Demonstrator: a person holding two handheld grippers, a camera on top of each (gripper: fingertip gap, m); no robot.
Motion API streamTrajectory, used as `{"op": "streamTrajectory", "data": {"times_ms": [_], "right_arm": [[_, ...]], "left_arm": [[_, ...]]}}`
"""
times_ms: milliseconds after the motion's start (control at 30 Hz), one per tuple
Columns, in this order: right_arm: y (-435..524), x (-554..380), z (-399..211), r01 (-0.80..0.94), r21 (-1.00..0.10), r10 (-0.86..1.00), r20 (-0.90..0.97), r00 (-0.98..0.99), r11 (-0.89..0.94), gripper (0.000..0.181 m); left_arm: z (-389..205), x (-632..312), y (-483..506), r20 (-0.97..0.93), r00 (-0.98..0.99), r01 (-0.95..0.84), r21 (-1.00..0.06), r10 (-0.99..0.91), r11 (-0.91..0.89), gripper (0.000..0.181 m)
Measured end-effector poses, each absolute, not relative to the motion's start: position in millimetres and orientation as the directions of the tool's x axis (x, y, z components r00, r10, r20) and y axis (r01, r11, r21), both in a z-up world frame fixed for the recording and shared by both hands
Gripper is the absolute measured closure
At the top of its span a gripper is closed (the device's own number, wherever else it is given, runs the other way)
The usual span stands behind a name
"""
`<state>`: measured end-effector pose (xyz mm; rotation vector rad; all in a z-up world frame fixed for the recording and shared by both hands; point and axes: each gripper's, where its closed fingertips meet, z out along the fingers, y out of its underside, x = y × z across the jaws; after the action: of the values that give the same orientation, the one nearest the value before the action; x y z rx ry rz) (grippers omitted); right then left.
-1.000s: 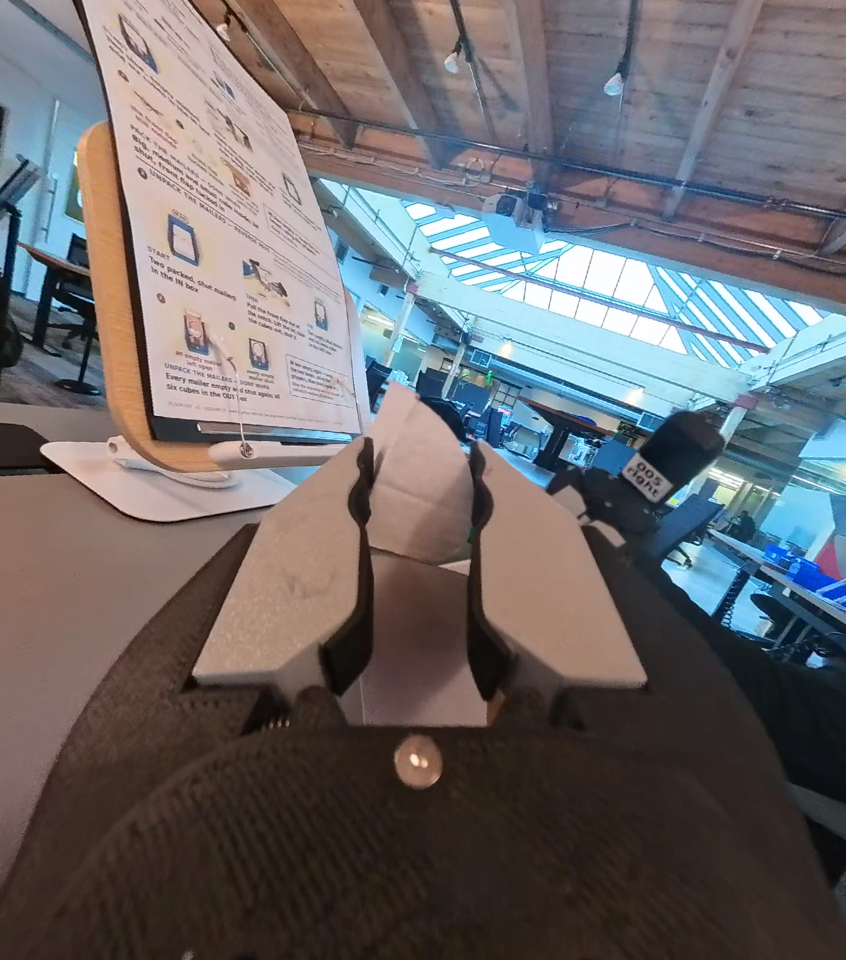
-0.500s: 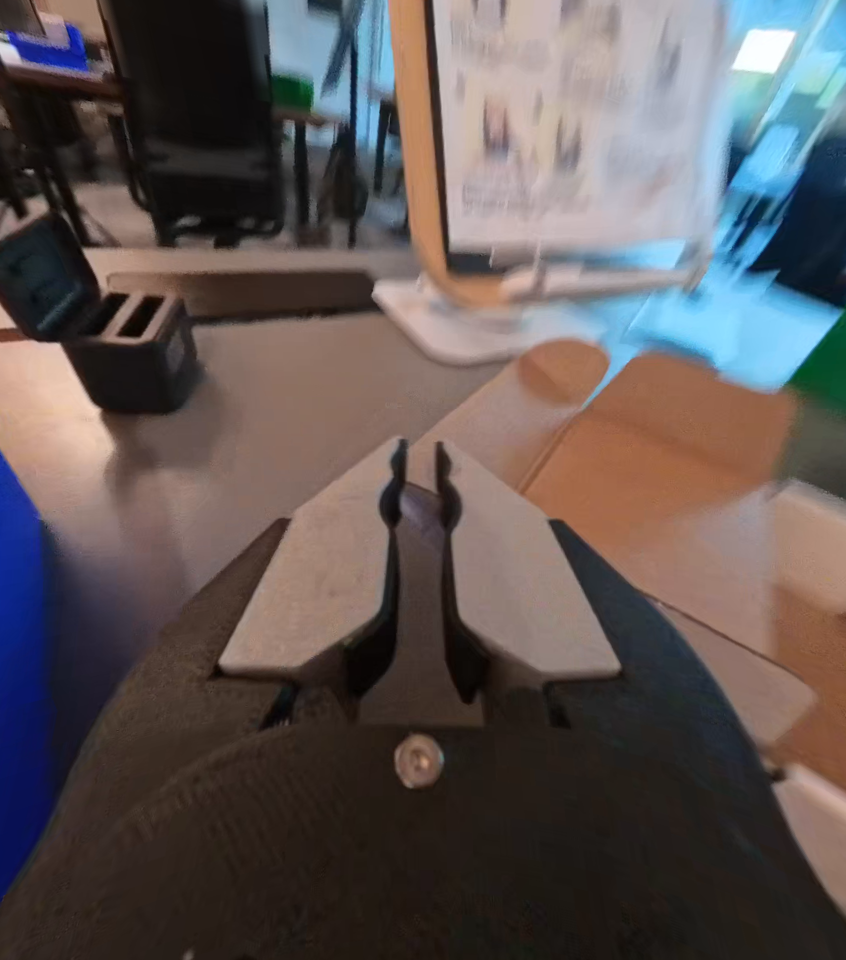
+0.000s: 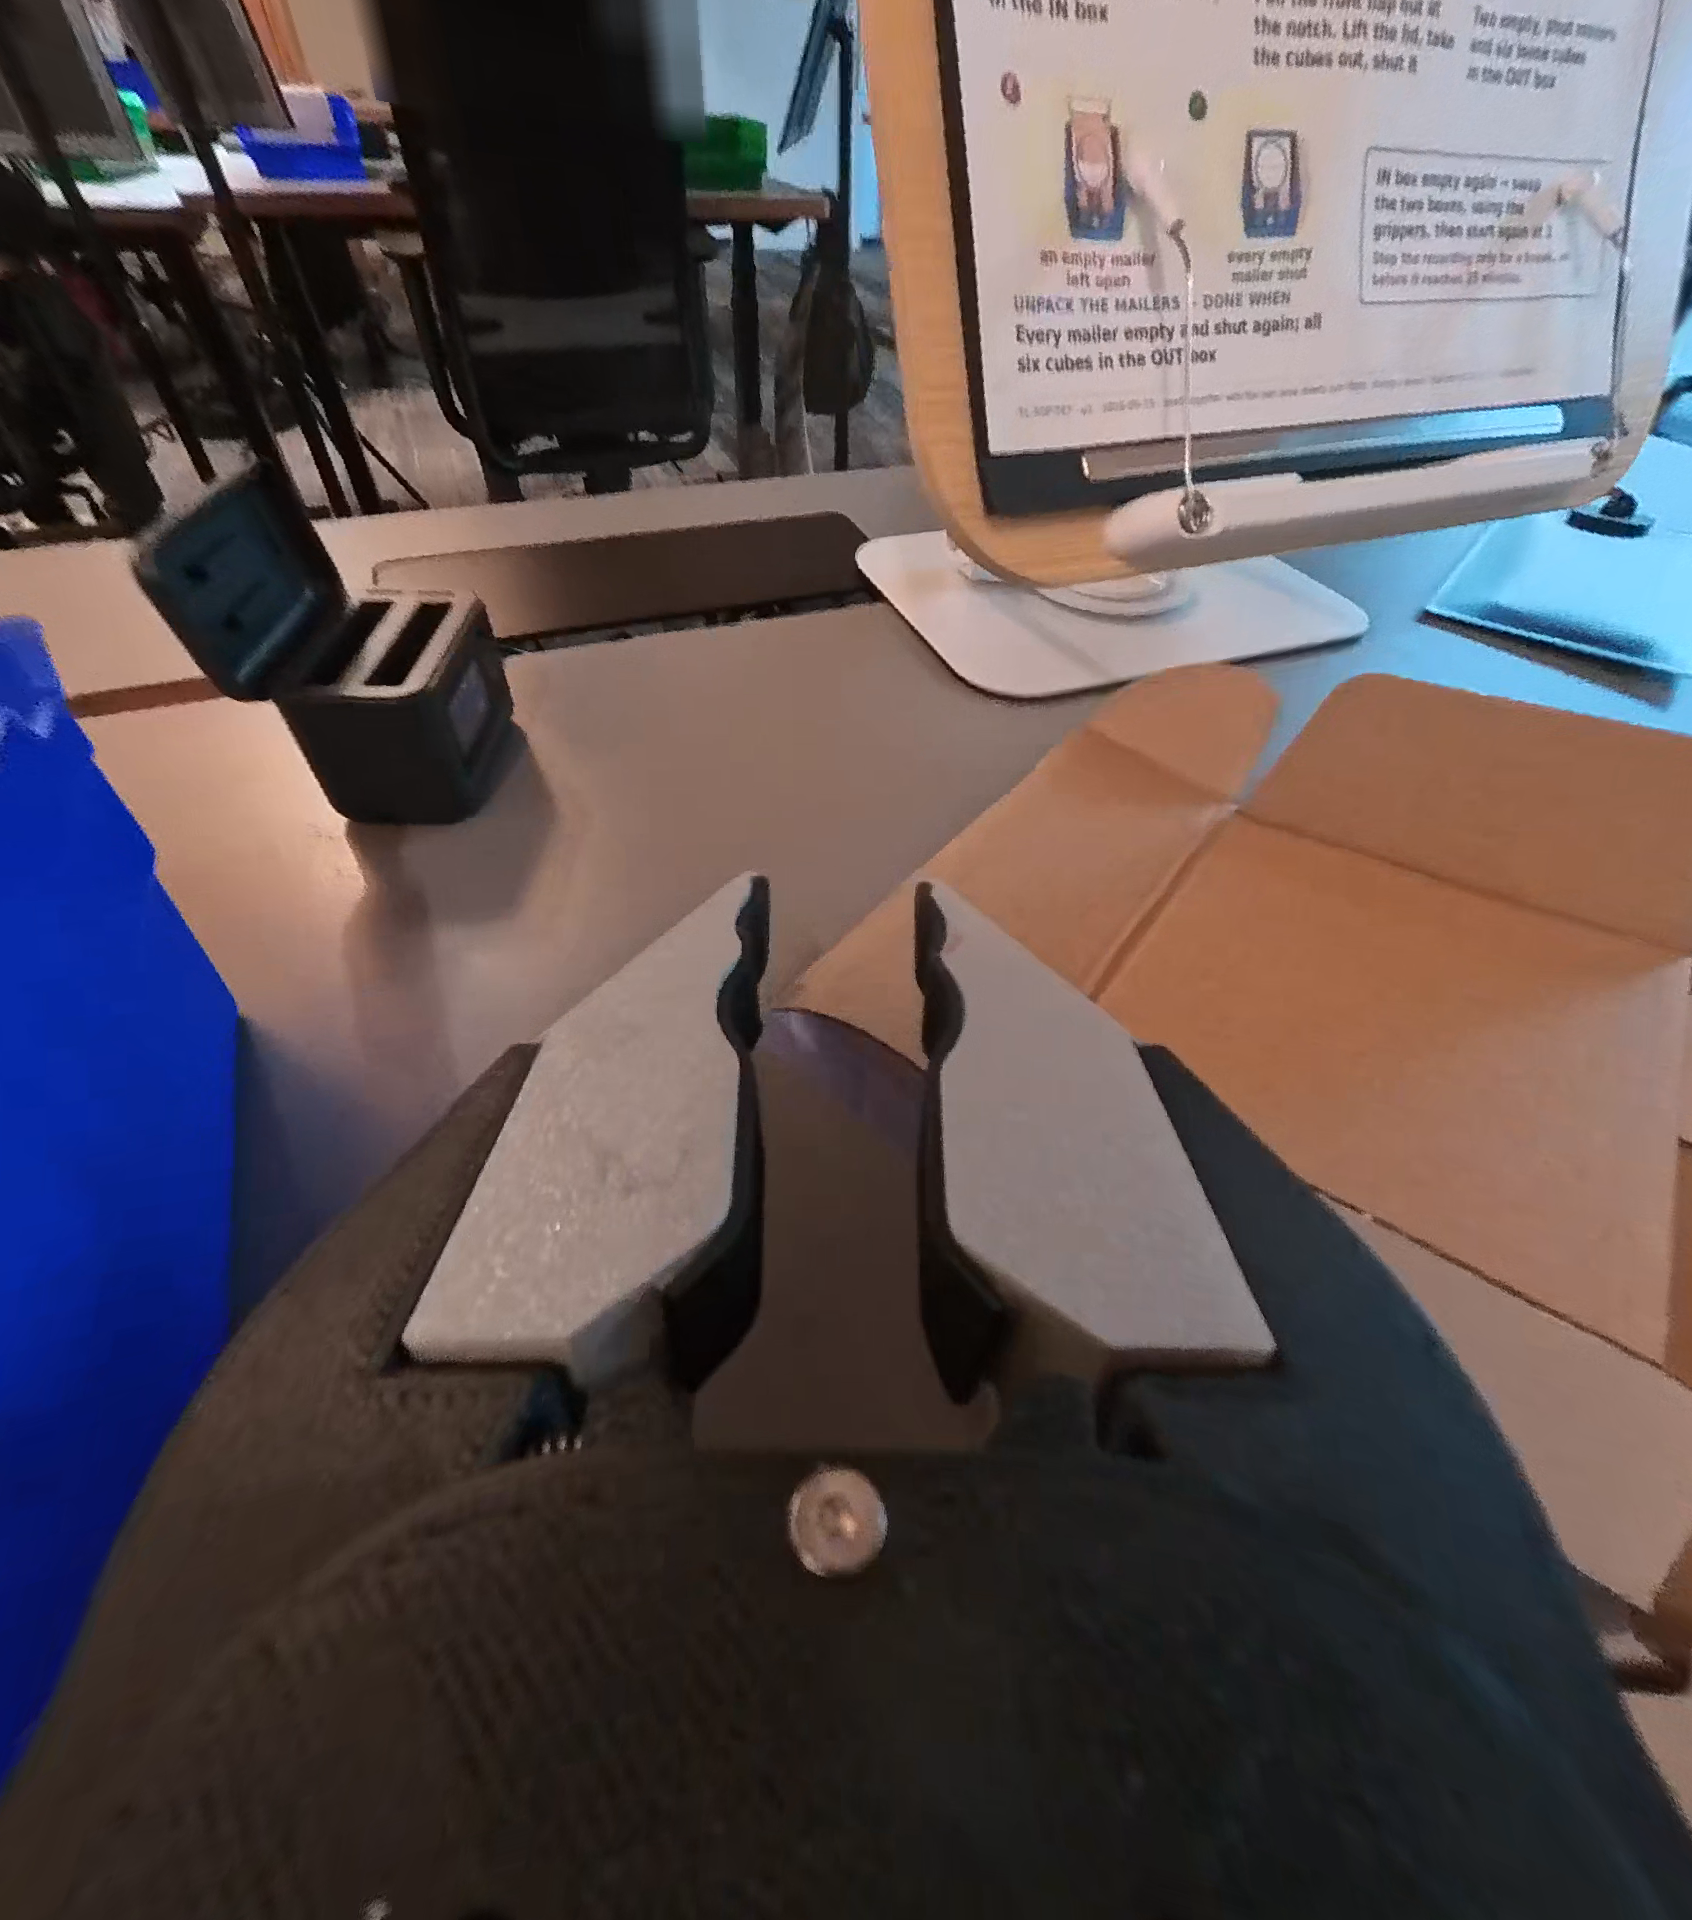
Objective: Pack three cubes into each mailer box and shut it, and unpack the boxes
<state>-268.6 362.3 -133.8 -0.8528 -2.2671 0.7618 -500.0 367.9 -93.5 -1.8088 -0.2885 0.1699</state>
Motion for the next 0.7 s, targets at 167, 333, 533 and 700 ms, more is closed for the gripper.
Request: {"op": "streamTrajectory", "data": {"times_ms": [167, 333, 533, 700], "right_arm": [[391.5, -280.7, -135.7, 0.482, -0.664, 0.806, 0.343, -0.483, 0.572, 0.181], [421.3, -287.0, -137.1, 0.587, -0.669, 0.889, 0.310, -0.336, 0.455, 0.181], [456.0, -288.3, -135.6, 0.660, -0.659, 0.925, 0.345, -0.160, 0.360, 0.181], [471.3, -280.0, -136.9, 0.717, -0.649, 0.951, 0.304, -0.060, 0.253, 0.181]], "left_arm": [[-82.0, -504.2, 363.8, 0.013, 0.949, 0.074, -0.980, 0.314, -0.182, 0.155], [-83.1, -506.6, 363.2, 0.020, 0.946, 0.083, -0.980, 0.325, -0.182, 0.155], [-85.3, -503.8, 364.8, -0.015, 0.948, 0.052, -0.978, 0.317, -0.204, 0.149], [-92.3, -495.2, 369.3, -0.017, 0.961, 0.050, -0.971, 0.278, -0.235, 0.140]]}}
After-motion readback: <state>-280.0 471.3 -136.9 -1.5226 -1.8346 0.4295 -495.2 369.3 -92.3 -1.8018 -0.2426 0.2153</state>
